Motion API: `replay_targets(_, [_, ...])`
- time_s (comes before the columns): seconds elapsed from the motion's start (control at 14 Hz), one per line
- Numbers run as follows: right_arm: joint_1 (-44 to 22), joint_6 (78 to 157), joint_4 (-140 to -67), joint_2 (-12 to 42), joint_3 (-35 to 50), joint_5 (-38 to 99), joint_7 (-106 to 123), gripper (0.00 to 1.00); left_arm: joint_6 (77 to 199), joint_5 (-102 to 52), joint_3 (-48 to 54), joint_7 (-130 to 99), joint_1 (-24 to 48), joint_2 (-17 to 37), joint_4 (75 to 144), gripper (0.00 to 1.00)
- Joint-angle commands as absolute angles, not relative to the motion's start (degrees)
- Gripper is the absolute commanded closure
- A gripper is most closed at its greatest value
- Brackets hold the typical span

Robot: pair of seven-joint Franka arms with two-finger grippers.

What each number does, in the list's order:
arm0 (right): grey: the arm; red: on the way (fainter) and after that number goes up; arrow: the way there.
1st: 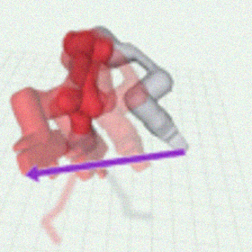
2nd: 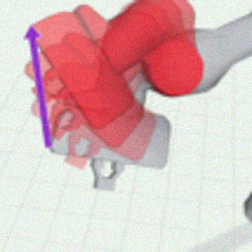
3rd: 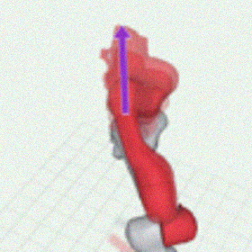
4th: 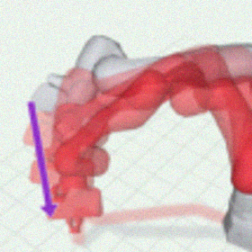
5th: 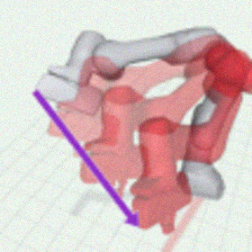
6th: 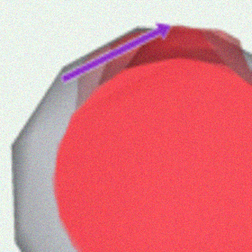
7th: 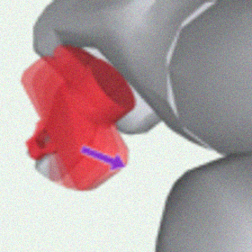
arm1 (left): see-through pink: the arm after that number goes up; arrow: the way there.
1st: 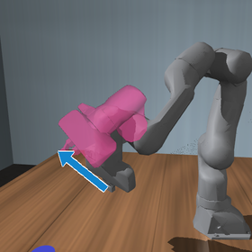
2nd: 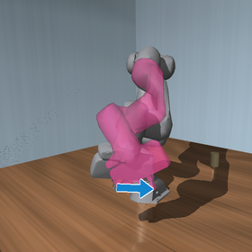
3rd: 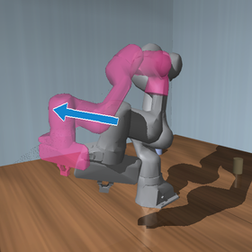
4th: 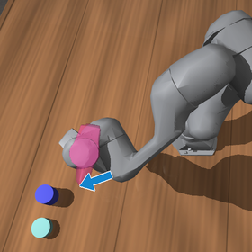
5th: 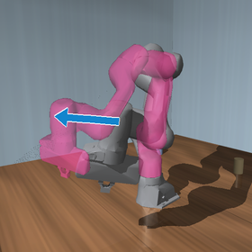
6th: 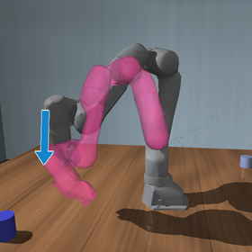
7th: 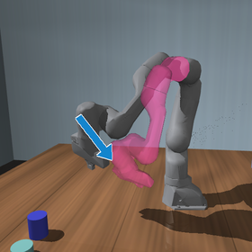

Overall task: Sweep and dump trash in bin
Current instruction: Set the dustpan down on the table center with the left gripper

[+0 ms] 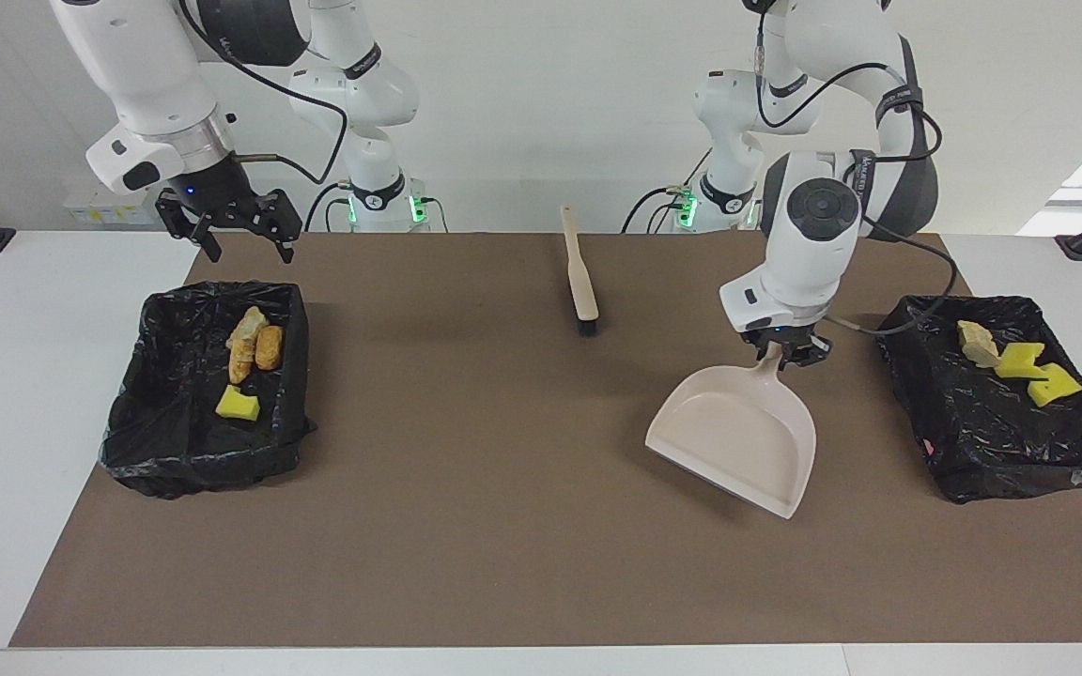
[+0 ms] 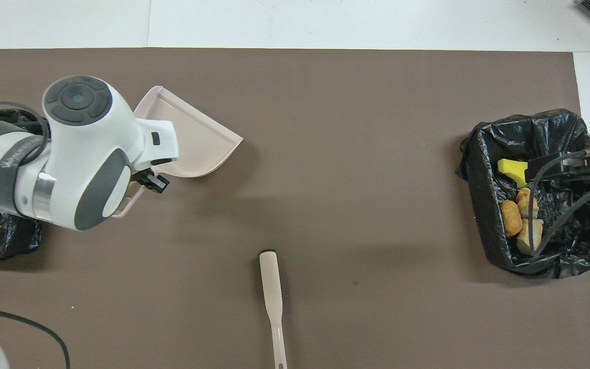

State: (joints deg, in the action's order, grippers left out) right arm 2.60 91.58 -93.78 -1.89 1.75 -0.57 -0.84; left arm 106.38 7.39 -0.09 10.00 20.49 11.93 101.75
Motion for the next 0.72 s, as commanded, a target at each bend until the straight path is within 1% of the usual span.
replay_targets(0.0, [2.99,91.93,-95.01,-3.08,1.85,0.79,-0.35,0.00,107.83,4.32,-1.41,-5.56,26.96,14.23,100.02,1.00])
replay_targets(0.14, [2.99,91.93,-95.01,-3.08,1.85,0.79,-0.35,0.00,112.91,0.20,-1.32,-15.51,29.87,14.41,99.76,1.00])
replay_targets(0.29, [2.99,91.93,-95.01,-3.08,1.85,0.79,-0.35,0.00,113.90,-2.72,-1.32,-19.94,33.03,17.12,98.01,1.00])
replay_targets(0.43, [2.99,91.93,-95.01,-3.08,1.85,0.79,-0.35,0.00,115.57,-3.25,-1.32,-22.58,34.88,17.31,97.47,1.00])
replay_targets(0.57, [2.99,91.93,-95.01,-3.08,1.85,0.79,-0.35,0.00,118.02,-6.39,-1.32,-26.78,35.24,17.40,97.56,1.00])
replay_targets(0.64, [2.99,91.93,-95.01,-3.08,1.85,0.70,-0.35,0.00,118.47,-6.68,-1.32,-28.20,35.51,18.45,97.47,1.00])
